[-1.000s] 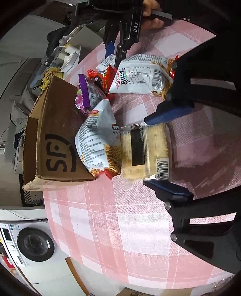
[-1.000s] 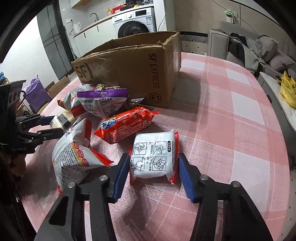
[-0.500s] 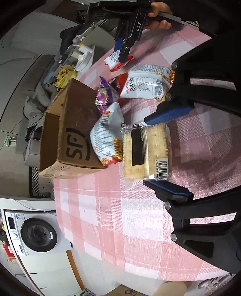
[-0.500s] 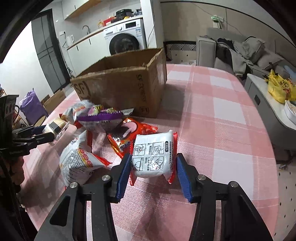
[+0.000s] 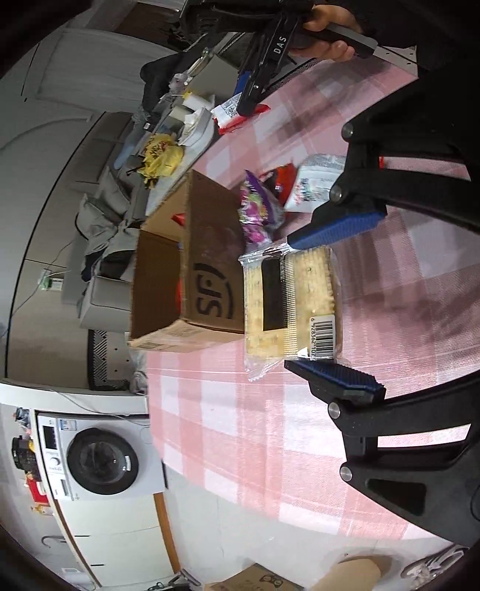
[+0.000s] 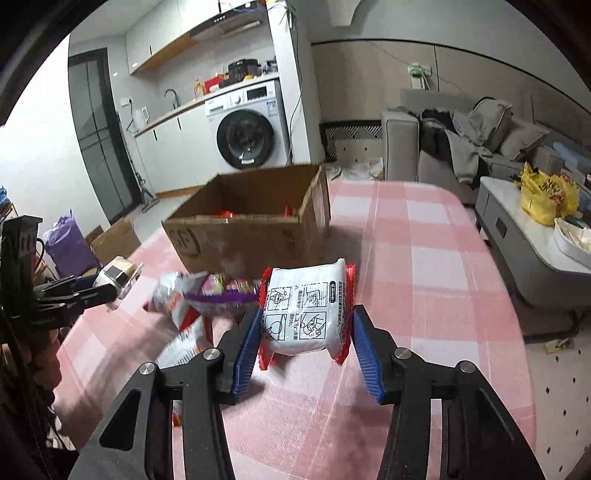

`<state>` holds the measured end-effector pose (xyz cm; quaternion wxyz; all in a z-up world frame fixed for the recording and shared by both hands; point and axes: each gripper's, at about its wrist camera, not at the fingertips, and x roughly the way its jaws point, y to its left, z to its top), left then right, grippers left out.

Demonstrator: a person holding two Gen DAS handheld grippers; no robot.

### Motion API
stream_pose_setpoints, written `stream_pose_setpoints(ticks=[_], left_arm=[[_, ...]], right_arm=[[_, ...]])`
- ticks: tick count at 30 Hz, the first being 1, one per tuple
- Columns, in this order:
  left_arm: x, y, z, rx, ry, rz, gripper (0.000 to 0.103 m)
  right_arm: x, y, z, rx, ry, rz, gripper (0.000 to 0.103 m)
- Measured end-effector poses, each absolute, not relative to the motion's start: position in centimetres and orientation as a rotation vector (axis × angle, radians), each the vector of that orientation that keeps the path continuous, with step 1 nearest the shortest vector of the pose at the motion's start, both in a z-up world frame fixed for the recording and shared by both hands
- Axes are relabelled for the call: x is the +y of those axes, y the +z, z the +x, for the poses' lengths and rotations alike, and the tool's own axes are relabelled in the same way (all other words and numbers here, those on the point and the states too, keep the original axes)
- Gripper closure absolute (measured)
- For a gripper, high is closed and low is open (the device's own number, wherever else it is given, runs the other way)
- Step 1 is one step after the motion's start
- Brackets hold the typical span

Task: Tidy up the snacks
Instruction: 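Lift both held packs and carry them over the cardboard box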

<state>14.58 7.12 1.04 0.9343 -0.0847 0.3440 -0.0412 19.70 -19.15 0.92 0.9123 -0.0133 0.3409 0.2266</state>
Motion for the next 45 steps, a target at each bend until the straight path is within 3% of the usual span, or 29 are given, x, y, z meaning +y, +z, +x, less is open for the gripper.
stream_pose_setpoints(ticks=[28, 45], left_arm=[[6.5, 7.5, 20.2, 0.573, -0.053, -0.122, 0.047], [6.9, 8.1, 26.8, 0.563, -0.045, -0.135, 0.047]], right_arm=[[-14.9, 5.9, 23.7, 0.633, 0.534, -0.008, 0.054], [-11.9, 6.7, 28.3, 0.624, 0.559, 0.027, 0.054]])
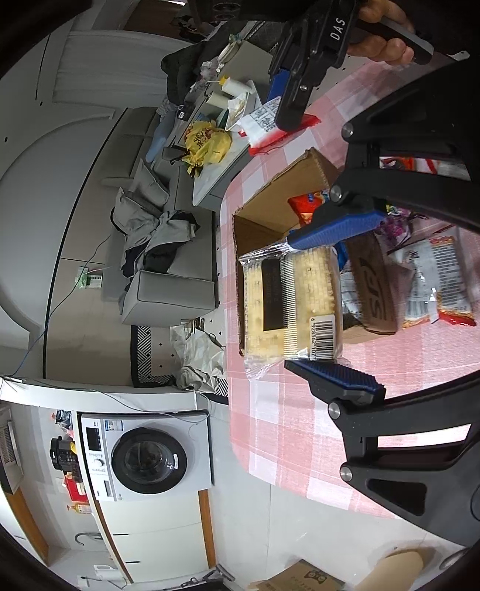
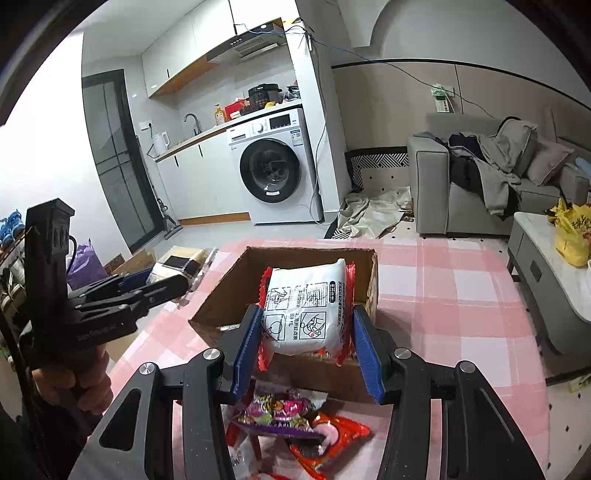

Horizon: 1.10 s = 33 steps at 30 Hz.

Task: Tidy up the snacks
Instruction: 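Lift both held packs and carry them over the cardboard box, then lower both packs into the box and open both tools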

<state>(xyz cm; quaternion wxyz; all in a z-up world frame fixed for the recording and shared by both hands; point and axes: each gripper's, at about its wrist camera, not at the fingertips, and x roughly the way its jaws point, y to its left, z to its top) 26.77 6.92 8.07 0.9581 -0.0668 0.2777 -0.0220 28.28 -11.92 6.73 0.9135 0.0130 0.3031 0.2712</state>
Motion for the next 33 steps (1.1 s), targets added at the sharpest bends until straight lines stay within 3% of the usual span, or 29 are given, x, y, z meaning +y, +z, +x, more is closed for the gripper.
stream_pose_setpoints(ticks=[33], left_arm=[[5.2, 2.0, 37.4, 0.635, -0.066, -0.088, 0.047]], right_arm=[[-8.2, 3.1, 35.9, 0.67, 0.548, 0.07, 0.054]])
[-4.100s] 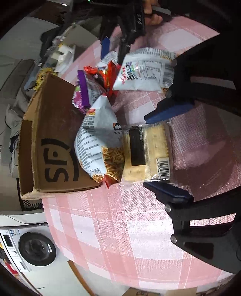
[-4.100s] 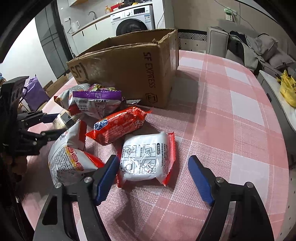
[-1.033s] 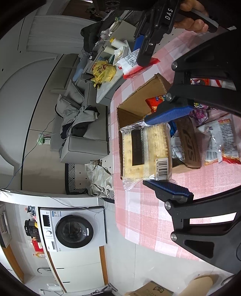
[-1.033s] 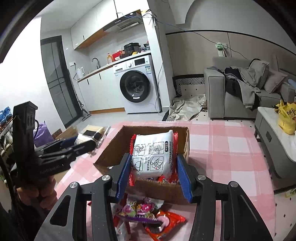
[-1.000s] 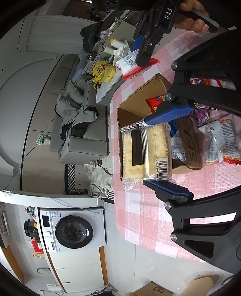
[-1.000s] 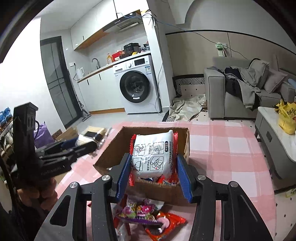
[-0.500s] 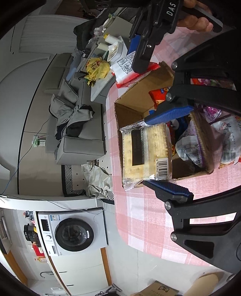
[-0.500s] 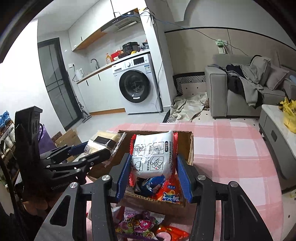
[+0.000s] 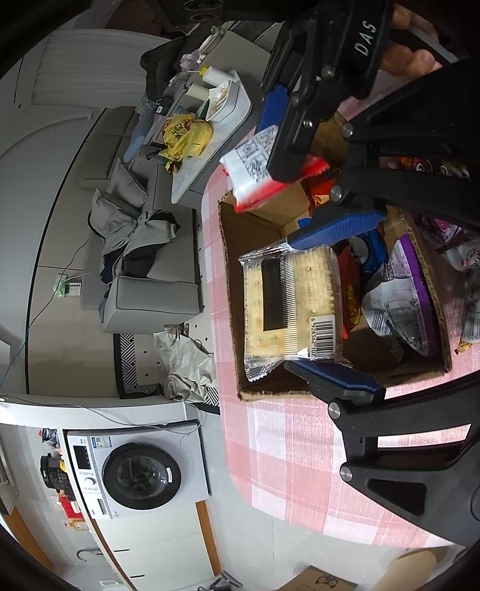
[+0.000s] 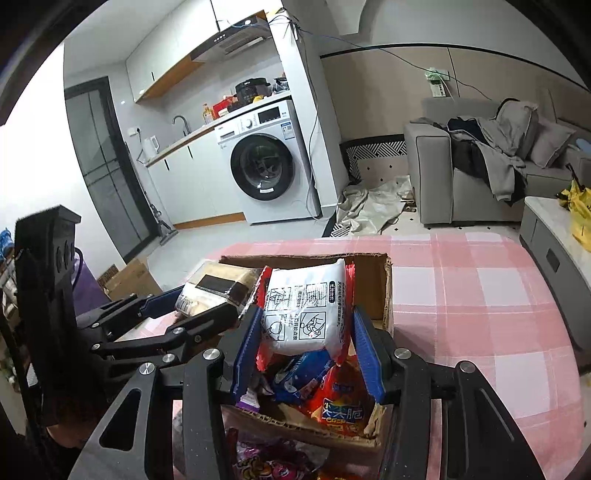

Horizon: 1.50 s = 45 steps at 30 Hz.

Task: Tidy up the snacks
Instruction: 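Lower both packs into the box and open both tools, then move both tools back down to the remaining snacks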

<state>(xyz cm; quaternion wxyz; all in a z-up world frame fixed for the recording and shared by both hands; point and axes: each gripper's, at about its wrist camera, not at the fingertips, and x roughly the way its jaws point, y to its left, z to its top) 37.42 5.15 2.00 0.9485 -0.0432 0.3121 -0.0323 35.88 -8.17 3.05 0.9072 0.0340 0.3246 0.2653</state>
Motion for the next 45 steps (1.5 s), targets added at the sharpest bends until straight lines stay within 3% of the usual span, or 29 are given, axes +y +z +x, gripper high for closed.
stream_pose_setpoints(ticks=[13, 19, 23, 27, 30, 45], left_arm=[[4.1, -0.7, 39.7, 0.679, -0.053, -0.062, 0.047], [3.8, -0.4, 39.1, 0.678, -0.084, -0.082, 0.045], [4.2, 0.5, 37.6, 0.682, -0.079, -0.099, 0.02], [4.5, 1.2, 35.2, 0.698, -0.087, -0.115, 0.017], [4.5, 1.5, 32.7, 0.691, -0.056, -0.083, 0.0], [7.6, 1.6, 23.5, 0.707, 0.014, -0.101, 0.001]], right_arm=[[-8.1, 1.1, 38.1, 0.707, 0.525, 0.053, 0.054], [-8.8, 1.9, 37.1, 0.687, 0.529, 0.035, 0.048], [-10.3, 2.7, 35.6, 0.658, 0.536, 0.036, 0.018], [-12.1, 2.8, 34.1, 0.685, 0.54, 0.062, 0.001], [-13.1, 2.6, 32.6, 0.701, 0.54, 0.051, 0.001], [-15.8, 0.7, 26.5, 0.761, 0.509, 0.052, 0.0]])
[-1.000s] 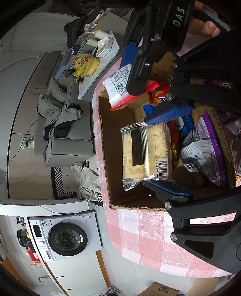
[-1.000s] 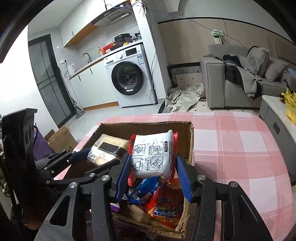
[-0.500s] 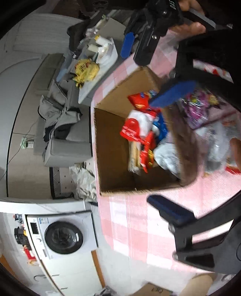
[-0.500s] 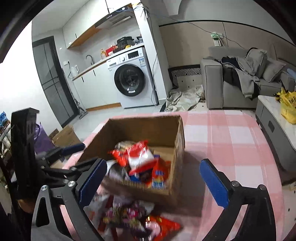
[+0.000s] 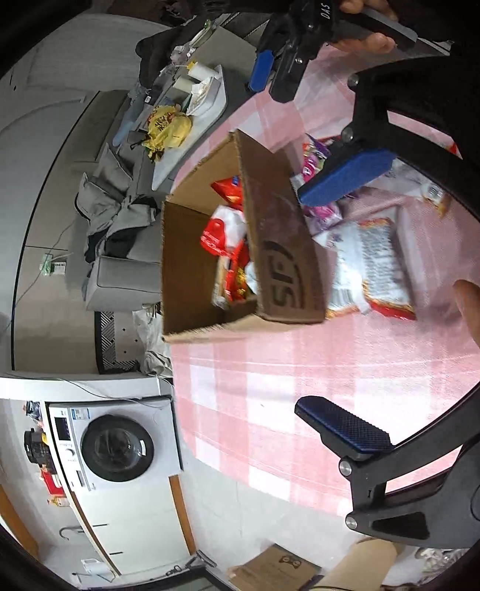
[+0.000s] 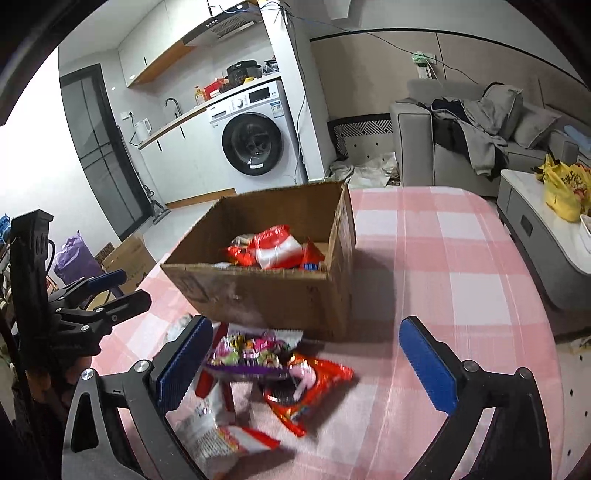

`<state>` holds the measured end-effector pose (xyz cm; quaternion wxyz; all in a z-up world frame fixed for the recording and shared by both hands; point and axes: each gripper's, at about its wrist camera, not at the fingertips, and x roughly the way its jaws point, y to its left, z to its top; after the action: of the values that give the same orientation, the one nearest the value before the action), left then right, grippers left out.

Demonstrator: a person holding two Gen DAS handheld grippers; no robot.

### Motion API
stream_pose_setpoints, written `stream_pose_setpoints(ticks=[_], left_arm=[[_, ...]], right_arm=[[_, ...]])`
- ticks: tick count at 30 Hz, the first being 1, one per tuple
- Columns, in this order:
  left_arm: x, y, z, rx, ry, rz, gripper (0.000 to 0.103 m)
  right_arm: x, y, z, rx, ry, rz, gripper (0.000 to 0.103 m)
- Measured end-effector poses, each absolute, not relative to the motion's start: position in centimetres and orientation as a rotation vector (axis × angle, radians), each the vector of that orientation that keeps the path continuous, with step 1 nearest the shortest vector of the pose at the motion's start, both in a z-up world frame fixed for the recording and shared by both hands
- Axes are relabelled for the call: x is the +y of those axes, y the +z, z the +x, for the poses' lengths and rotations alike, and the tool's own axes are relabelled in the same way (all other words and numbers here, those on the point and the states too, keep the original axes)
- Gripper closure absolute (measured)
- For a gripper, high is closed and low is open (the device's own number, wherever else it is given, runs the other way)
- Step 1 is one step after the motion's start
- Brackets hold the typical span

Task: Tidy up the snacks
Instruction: 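Move both tools back down to the remaining snacks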

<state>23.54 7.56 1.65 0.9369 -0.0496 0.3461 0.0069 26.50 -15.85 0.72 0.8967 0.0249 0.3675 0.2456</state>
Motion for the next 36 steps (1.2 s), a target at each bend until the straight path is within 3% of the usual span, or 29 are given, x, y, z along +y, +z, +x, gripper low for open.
stream_pose_setpoints(ticks=[14, 36], left_arm=[[7.2, -1.8, 21.4, 0.778, 0.012, -0.092, 0.001], [4.2, -6.0, 25.9, 0.9, -0.049, -0.086, 0.001]], right_arm=[[-16.4, -2.8, 24.8, 0.825, 0.439, 0.034, 0.0], [-13.7, -7.6, 27.4, 0.982, 0.482, -0.081, 0.0]])
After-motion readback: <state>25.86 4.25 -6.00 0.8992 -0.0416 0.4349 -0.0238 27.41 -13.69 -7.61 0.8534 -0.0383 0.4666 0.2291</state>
